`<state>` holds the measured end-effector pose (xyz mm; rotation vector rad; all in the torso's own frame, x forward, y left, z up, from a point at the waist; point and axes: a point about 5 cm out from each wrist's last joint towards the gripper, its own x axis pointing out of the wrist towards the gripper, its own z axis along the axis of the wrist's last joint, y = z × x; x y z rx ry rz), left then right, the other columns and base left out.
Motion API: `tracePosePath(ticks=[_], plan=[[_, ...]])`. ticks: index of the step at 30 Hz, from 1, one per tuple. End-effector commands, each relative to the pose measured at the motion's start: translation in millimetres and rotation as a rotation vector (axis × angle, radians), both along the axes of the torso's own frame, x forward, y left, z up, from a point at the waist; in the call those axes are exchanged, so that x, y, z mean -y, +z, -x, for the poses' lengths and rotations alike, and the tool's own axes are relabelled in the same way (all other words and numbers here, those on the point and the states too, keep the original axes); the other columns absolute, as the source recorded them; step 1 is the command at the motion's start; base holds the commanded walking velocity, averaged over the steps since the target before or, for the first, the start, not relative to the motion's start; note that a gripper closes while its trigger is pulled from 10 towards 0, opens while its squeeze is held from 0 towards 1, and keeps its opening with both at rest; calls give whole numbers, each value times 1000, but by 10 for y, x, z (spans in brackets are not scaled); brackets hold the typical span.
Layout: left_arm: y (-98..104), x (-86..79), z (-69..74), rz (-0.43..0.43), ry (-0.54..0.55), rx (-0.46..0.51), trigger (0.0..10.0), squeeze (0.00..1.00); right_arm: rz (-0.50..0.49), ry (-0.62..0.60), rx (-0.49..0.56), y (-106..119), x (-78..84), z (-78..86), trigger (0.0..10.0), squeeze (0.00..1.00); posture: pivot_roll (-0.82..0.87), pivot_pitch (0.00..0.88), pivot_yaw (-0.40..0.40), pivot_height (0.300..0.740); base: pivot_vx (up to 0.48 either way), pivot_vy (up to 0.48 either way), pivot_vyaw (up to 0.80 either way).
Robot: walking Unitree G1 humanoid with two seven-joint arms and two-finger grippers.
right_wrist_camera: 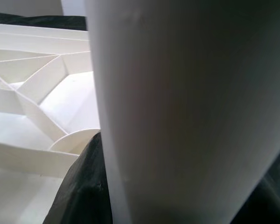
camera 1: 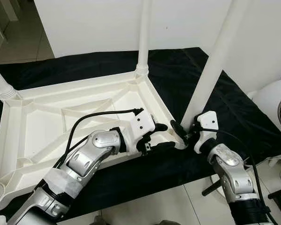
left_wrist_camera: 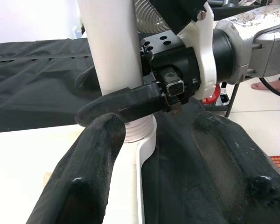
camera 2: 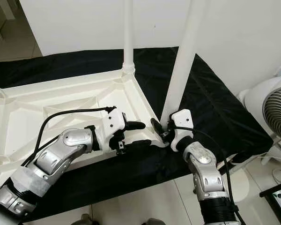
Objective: Building children table
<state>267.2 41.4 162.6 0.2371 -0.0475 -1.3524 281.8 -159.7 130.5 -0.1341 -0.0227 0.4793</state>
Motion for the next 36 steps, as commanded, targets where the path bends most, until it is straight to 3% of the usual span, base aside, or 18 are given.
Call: tracePosePath(ticks=[1, 10, 14, 17, 20, 25, 36], plan=[[20, 18, 41, -20, -117, -7, 10000, 0, 17, 6, -53, -120, -119, 14, 10000, 0, -22, 14, 1, 740, 0, 0, 0], [29, -11, -4, -21, -100, -2, 10000, 0, -53, -135, -44, -78, -283, 17, 10000, 0, -25, 13, -1, 740, 0, 0, 0], [38, -14, -39, -20, -91, 5, 10000, 0, -129, -340, -45, -50, -359, -5, 10000, 0, -32, 9, -5, 740, 0, 0, 0], [41, -12, -46, -20, -89, 8, 10000, 0, -137, -386, -36, -38, -375, -8, 10000, 0, -34, 8, -6, 740, 0, 0, 0], [44, -8, -51, -18, -88, 10, 10000, 0, -169, -530, -36, -46, -428, -19, 10000, 0, -42, 5, -7, 740, 0, 0, 0], [45, -4, -51, -16, -91, 10, 10000, 0, -189, -521, -39, -39, -492, -20, 10000, 0, -42, 5, -7, 740, 0, 0, 0], [49, 0, -69, -20, -99, 19, 10000, 0, -187, -558, -46, -23, -458, 1, 10000, 0, -47, 1, -2, 740, 0, 0, 0]])
